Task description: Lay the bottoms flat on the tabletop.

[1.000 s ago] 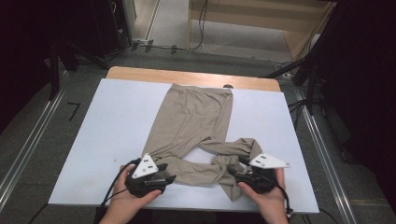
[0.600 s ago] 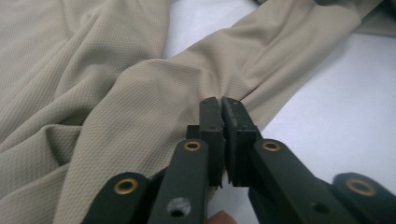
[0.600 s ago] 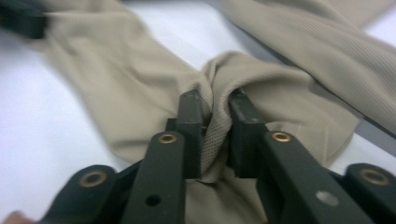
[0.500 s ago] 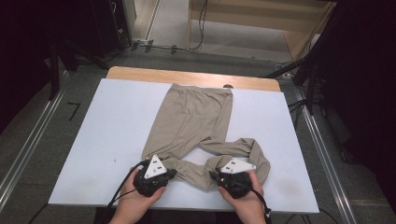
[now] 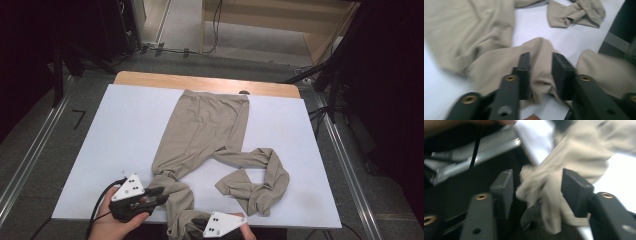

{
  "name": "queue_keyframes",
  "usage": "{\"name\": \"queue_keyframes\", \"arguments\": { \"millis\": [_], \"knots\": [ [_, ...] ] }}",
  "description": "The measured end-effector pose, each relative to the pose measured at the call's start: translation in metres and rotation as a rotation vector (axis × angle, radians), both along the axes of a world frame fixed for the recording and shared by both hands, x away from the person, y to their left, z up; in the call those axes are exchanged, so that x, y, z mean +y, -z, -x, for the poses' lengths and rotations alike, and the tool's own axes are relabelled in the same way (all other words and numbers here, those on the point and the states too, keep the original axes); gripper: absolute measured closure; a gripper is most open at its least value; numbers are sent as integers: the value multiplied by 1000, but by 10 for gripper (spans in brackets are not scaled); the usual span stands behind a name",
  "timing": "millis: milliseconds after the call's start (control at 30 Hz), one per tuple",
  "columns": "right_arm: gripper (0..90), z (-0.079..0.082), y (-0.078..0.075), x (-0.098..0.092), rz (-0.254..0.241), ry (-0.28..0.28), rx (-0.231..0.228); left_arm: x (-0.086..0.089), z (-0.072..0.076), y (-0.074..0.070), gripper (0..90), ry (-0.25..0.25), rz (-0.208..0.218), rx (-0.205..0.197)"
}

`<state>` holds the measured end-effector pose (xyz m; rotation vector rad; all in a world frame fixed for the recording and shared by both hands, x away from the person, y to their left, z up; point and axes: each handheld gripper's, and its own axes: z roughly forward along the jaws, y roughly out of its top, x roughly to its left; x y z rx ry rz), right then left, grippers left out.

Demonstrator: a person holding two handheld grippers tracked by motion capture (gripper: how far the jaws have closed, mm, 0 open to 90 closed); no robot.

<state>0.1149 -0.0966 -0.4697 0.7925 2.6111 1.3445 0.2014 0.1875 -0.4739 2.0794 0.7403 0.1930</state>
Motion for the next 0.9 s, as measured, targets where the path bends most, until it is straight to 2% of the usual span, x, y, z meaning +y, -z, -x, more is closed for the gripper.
{"name": "queue_keyframes", "arguments": {
  "millis": [67, 167, 267, 300, 367, 433, 467, 500, 533, 600, 633, 700, 800, 833, 900],
  "knots": [
    [401, -12, -4, -9, -41, 41, -4, 14, -4, -1, 563, -55, 7, 8],
    [411, -34, 2, -10, -9, 127, -15, 27, -13, 3, 501, -126, 28, 33],
    [413, -58, 20, -1, 43, 192, -13, 28, -20, 14, 457, -168, 1, 60],
    [413, -65, 27, 3, 53, 207, -1, 27, -22, 18, 458, -167, 3, 77],
    [416, -77, 41, 10, 48, 219, 46, 23, -23, 24, 462, -161, -22, 87],
    [466, -81, 48, 19, 60, 203, 59, 18, -21, 27, 557, -128, -37, 92],
    [531, -79, 48, 23, 88, 204, 28, 15, -19, 27, 633, -111, -46, 88],
    [617, -77, 47, 25, 94, 185, 13, 13, -18, 26, 746, -89, -58, 79],
    [683, -74, 46, 27, 85, 159, 24, 11, -16, 24, 804, -68, -62, 76],
    [783, -64, 44, 28, 97, 141, 4, 9, -12, 21, 848, -34, -55, 75],
    [803, -58, 43, 28, 95, 127, -10, 8, -9, 19, 848, -22, -59, 69],
    [818, -44, 39, 27, 87, 98, -27, 9, -5, 17, 834, -3, -65, 69],
    [815, -24, 35, 24, 75, 46, -20, 16, -1, 13, 690, -8, -17, 80],
    [779, -19, 33, 23, 68, 20, -5, 19, 0, 12, 628, -14, -8, 77],
    [602, -11, 31, 21, 47, -31, 10, 25, -2, 11, 558, -33, 6, 78]
  ]
}}
